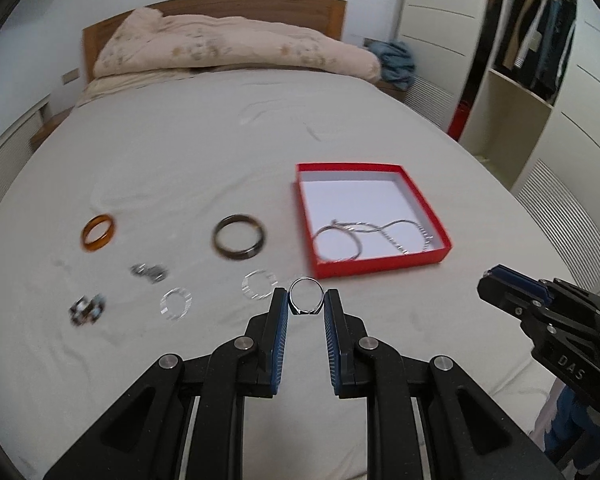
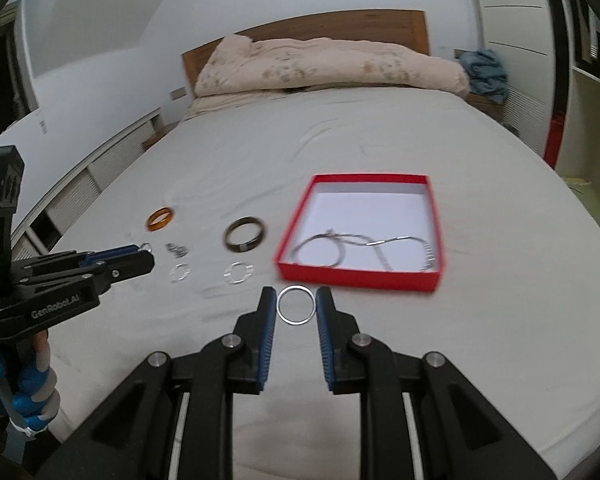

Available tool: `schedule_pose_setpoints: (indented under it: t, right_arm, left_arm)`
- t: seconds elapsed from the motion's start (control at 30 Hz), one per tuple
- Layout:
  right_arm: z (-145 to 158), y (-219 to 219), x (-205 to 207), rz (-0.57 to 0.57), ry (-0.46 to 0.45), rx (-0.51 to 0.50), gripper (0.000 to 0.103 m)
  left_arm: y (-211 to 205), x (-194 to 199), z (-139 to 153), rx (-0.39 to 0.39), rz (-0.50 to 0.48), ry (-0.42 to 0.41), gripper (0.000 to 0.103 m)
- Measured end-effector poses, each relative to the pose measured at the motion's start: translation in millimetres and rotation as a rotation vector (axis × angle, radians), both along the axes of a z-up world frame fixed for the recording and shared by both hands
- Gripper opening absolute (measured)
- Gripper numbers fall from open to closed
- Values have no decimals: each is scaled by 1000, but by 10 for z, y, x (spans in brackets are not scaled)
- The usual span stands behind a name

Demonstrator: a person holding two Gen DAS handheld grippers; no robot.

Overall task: Organize jewelry
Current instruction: 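Carry both rings with both tools into the red box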

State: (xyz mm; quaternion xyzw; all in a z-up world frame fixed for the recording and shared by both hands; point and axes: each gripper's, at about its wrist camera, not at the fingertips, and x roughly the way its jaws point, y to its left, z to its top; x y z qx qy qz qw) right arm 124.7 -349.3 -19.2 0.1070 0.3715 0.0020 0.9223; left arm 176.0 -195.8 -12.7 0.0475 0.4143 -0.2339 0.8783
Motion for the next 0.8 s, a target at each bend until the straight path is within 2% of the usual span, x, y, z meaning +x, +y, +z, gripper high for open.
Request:
schedule_pose_setpoints:
  t: [0.17, 0.4, 0.6, 0.8]
  right_arm:
    - [-134, -288, 223, -32, 17, -3, 19]
    - [-513, -619, 739, -56, 66, -1, 19]
    - [-911, -781, 1163, -50, 129, -8, 19]
    - [-1160, -847, 1354, -37, 176, -14, 19]
  left_arm:
    - [-391, 293, -131, 14, -44, 17, 18]
    - [-837, 729, -449, 46, -85, 46, 18]
    - [-1038, 1038, -832, 65, -82, 97, 18]
    - [-1136, 1228, -1097, 81, -85, 127, 18]
